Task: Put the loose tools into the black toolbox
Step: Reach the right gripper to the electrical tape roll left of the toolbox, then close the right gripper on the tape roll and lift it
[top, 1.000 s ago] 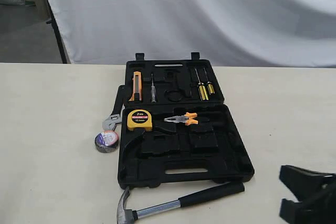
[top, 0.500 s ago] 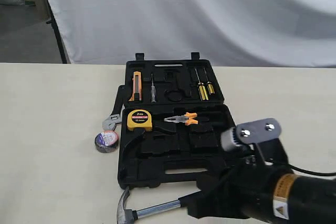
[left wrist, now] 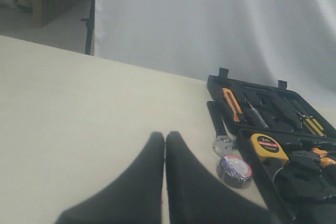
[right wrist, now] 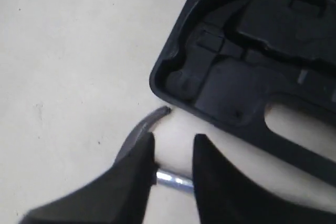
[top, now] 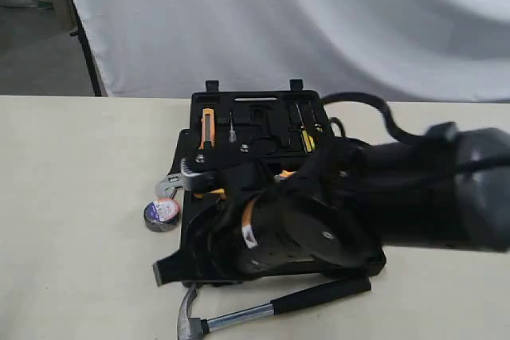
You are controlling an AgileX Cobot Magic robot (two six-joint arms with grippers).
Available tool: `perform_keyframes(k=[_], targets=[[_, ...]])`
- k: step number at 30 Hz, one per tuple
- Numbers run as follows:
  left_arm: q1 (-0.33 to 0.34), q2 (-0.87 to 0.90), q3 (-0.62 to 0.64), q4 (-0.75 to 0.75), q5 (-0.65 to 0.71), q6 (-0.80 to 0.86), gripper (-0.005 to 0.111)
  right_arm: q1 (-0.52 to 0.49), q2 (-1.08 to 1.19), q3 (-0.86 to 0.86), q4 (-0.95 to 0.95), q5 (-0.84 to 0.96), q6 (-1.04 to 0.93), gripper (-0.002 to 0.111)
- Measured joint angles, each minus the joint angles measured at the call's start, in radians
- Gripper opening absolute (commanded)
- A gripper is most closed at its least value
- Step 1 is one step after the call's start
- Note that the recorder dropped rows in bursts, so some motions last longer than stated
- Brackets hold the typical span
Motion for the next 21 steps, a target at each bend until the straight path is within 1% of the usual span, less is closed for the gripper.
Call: perform_keyframes(k=[3,4,6,9,14,19,21], targets=[[0.000,0.000,0.000,0.000,0.000,0.000,0.001,0.001,0.081,-0.118,-0.002,0.002,-0.030,0.070],[0.000,0.000,0.000,0.000,0.000,0.000,0.001,0.001,0.110,-0.160,-0.002,0.002,-0.043,0.074],[0.000,0.000,0.000,0.000,0.000,0.000,0.001,0.001,0.163,-0.242,-0.004,0.004,-0.065,0.078],[0.000,0.000,0.000,0.000,0.000,0.000,0.001,0.001,0.254,-0.381,-0.004,0.040,-0.128,0.078],[0.000,0.000,0.000,0.000,0.000,0.000,0.001,0.001,0.417,-0.620,-0.004,0.178,-0.246,0.078],[0.000,0.000,0.000,0.000,0.000,0.000,0.001,0.001,0.567,-0.795,-0.004,0.295,-0.344,0.078],[0.000,0.000,0.000,0.000,0.000,0.000,0.001,0.001,0.607,-0.838,-0.004,0.317,-0.364,0.078]])
